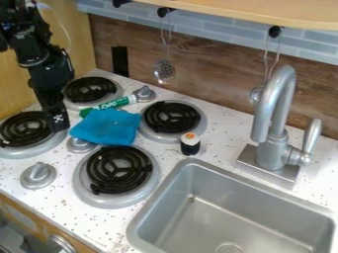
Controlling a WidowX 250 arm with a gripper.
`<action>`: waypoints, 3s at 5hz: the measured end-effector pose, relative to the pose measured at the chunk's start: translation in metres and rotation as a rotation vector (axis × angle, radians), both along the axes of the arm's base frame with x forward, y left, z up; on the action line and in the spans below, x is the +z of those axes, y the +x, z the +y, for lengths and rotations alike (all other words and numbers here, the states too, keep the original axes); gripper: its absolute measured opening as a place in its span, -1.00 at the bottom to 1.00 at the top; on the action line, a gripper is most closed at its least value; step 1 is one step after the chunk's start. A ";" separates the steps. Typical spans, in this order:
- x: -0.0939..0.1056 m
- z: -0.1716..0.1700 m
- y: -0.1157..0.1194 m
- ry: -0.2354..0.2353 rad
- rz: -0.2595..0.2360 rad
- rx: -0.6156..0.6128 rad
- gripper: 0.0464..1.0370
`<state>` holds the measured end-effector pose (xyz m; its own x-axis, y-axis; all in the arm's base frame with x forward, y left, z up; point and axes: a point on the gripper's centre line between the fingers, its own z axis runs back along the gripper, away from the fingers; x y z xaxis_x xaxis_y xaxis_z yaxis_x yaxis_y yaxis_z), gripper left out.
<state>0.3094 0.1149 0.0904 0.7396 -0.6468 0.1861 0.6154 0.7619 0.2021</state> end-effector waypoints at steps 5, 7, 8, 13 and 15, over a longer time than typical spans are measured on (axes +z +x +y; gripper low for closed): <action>-0.022 -0.029 0.068 0.015 0.072 -0.222 0.93; -0.016 -0.083 0.086 0.025 0.066 -0.419 0.93; -0.017 -0.108 0.087 0.033 0.066 -0.506 0.93; -0.011 -0.189 0.046 0.066 0.048 -0.801 0.93; -0.023 -0.199 0.057 0.049 -0.028 -0.894 0.93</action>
